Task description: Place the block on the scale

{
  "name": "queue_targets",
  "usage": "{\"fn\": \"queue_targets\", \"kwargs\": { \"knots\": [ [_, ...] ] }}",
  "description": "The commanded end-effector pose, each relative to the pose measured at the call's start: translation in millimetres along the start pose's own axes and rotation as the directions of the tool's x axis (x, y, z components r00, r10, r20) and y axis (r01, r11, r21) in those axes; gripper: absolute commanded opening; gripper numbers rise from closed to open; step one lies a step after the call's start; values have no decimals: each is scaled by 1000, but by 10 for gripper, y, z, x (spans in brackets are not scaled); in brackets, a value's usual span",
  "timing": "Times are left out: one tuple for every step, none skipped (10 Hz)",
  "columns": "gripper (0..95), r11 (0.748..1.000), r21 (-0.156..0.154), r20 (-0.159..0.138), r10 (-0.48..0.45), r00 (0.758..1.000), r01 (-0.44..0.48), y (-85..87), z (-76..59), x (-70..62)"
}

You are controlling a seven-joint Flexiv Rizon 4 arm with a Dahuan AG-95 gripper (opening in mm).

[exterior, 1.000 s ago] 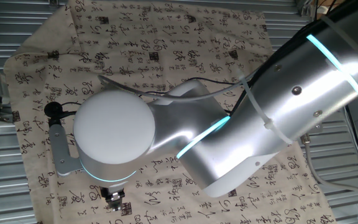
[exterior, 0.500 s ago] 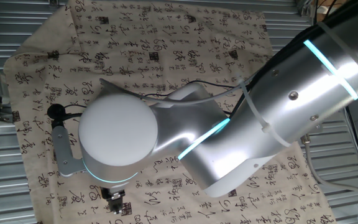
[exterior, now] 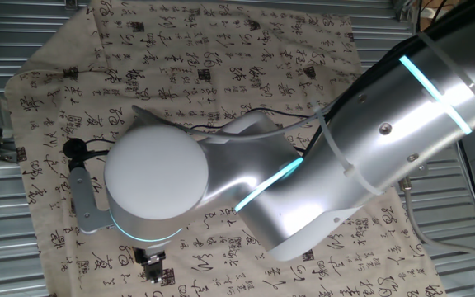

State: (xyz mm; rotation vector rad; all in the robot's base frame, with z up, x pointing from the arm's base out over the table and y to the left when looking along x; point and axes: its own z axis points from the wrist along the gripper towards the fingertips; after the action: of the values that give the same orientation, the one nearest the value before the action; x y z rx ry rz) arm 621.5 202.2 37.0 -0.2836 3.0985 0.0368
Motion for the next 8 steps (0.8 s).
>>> {"fn": "queue_targets", "kwargs": {
  "knots": [
    [950,1000,1,3,-2,1000,2,0,24,-6],
    [950,1000,0,7,-2,1000,2,1,34,-4],
    [950,1000,1,6,-2,1000,2,0,38,-4],
    [950,1000,0,6,-3,1000,3,0,40,-4],
    [950,1000,0,6,-3,1000,3,-2,48,-4],
    [950,1000,-1,7,-4,1000,4,-3,52,-5],
    [760,1000,2,6,-3,1000,3,-6,64,-5],
    [760,1000,2,6,-3,1000,3,-6,67,-5]
  ]
}}
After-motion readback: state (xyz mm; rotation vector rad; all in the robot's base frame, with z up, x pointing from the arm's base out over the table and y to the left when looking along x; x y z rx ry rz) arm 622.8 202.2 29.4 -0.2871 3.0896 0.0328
